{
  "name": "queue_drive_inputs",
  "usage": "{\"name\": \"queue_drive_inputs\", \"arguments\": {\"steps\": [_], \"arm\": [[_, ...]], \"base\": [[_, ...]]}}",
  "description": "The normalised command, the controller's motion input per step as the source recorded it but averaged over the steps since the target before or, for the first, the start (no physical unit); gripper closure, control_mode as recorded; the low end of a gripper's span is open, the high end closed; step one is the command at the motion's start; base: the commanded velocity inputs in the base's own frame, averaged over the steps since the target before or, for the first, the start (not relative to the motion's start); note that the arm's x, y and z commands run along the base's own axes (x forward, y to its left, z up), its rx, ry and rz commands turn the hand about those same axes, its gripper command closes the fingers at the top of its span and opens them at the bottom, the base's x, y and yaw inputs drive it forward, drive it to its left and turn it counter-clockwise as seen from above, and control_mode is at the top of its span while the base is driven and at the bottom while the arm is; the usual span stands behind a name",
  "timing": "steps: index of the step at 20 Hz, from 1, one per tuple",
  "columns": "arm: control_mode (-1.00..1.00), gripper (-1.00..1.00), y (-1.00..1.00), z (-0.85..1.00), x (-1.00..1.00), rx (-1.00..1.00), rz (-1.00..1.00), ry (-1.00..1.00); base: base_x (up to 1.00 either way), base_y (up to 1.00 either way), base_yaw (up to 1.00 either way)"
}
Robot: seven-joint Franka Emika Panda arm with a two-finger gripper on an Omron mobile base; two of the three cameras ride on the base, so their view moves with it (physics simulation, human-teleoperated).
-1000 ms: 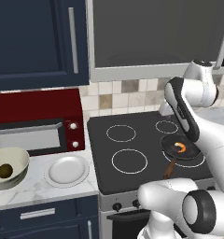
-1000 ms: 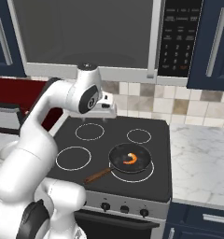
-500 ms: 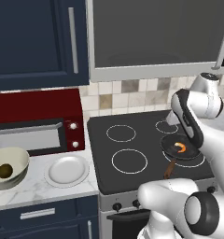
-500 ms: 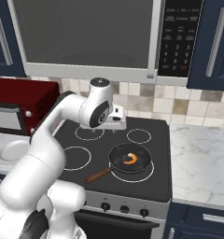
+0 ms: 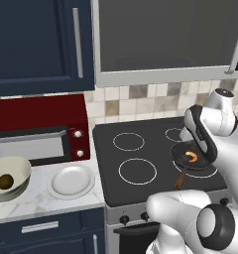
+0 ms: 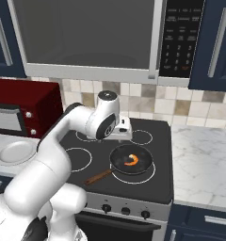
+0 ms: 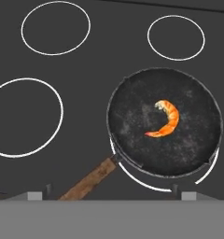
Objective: Place the shrimp on the plate and place the avocado on the same plate.
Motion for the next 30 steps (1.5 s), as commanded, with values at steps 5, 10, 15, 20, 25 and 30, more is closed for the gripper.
{"name": "queue_drive_inputs", "arguments": {"steps": [5, 10, 15, 20, 25, 30], "arm": [[-1.0, -1.0, -0.15, -0.17, 0.0, 0.0, 0.0, 0.0], [-1.0, -1.0, -0.18, -0.27, 0.0, 0.0, 0.0, 0.0], [-1.0, -1.0, -0.19, -0.34, 0.09, -0.02, 0.0, 0.0], [-1.0, -1.0, -0.15, -0.42, 0.09, -0.06, 0.0, 0.0], [-1.0, -1.0, -0.14, -0.37, 0.15, -0.04, 0.0, 0.0], [-1.0, -1.0, -0.14, -0.25, 0.14, -0.01, 0.0, 0.0]], "base": [[0.0, 0.0, 0.0], [0.0, 0.0, 0.0], [0.0, 0.0, 0.0], [0.0, 0.0, 0.0], [0.0, 0.0, 0.0], [0.0, 0.0, 0.0]]}}
